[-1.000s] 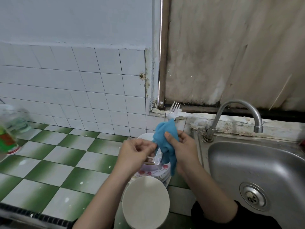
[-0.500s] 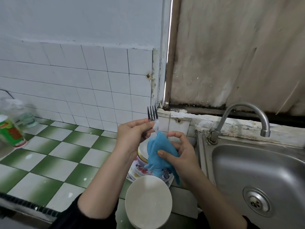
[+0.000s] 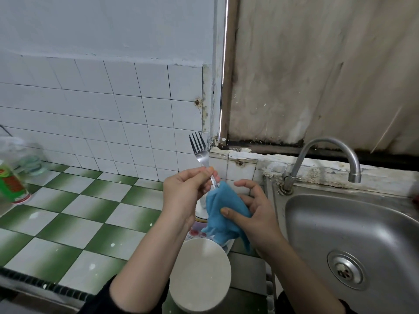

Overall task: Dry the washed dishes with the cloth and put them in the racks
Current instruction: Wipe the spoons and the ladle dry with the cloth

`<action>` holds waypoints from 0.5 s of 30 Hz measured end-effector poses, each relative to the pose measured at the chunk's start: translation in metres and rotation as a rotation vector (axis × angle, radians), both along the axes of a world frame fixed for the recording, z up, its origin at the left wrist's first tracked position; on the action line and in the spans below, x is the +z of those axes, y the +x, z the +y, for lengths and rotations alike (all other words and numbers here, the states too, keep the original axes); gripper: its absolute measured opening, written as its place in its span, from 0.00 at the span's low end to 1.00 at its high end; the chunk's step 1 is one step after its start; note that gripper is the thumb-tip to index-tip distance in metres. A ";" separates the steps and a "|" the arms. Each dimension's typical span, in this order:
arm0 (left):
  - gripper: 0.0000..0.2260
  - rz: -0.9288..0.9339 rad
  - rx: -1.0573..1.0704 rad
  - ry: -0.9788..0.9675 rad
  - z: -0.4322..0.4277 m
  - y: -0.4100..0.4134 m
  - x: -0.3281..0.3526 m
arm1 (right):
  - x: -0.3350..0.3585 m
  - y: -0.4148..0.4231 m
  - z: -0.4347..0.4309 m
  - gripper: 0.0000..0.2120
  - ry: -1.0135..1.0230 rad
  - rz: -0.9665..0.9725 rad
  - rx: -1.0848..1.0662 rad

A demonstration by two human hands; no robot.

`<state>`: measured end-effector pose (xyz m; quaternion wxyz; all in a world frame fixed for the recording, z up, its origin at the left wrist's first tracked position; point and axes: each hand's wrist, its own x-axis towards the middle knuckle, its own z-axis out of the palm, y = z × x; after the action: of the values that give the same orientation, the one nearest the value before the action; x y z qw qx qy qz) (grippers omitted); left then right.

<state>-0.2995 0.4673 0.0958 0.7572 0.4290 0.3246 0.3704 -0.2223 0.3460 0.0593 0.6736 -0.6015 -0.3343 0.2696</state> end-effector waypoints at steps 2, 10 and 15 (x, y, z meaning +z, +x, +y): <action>0.01 -0.031 0.047 0.019 -0.001 0.001 0.005 | 0.000 0.000 0.000 0.24 0.007 0.016 0.015; 0.07 -0.115 0.209 0.129 0.010 -0.011 0.007 | -0.022 0.007 -0.003 0.16 -0.038 0.201 -0.131; 0.06 -0.183 0.272 0.121 0.001 -0.017 -0.002 | -0.014 0.017 0.013 0.13 0.083 0.420 -0.232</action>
<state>-0.3162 0.4682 0.0938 0.6992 0.3904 0.2866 0.5259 -0.2056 0.3595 0.0453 0.7788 -0.5386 -0.1264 0.2956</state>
